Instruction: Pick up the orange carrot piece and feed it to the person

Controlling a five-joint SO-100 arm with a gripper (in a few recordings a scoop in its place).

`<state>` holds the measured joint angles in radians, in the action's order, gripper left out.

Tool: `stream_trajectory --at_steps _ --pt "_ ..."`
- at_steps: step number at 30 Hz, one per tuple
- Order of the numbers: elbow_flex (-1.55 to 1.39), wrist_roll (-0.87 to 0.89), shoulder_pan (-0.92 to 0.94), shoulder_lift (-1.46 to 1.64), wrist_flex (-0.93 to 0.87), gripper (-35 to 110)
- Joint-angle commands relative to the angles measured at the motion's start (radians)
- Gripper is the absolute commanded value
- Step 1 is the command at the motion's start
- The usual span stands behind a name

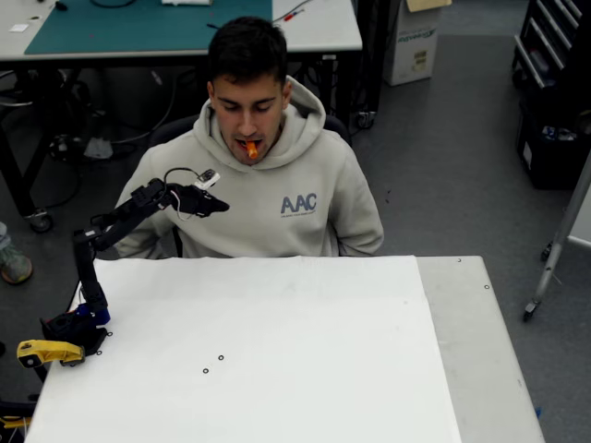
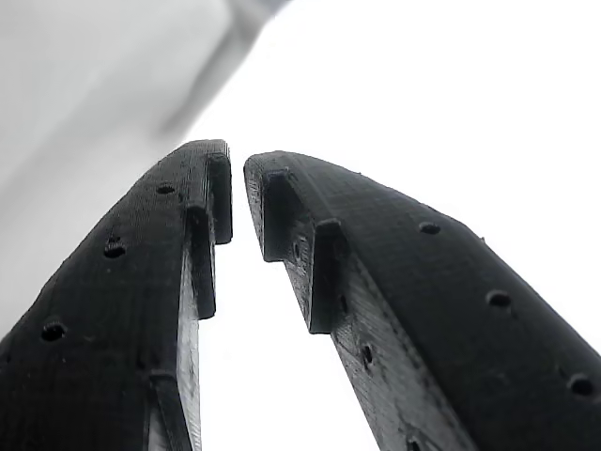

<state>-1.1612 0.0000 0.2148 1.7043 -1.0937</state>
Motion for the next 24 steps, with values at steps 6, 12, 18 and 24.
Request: stream_trajectory --at_steps 6,12,18,24 --pt "-0.35 0.141 0.009 0.403 -0.021 -2" --pt "-0.627 0.143 0.009 0.592 -0.015 -2" --pt "-0.907 0.141 -0.063 0.793 -0.011 -1" --pt "-1.16 0.141 -0.13 1.009 -0.011 -1"
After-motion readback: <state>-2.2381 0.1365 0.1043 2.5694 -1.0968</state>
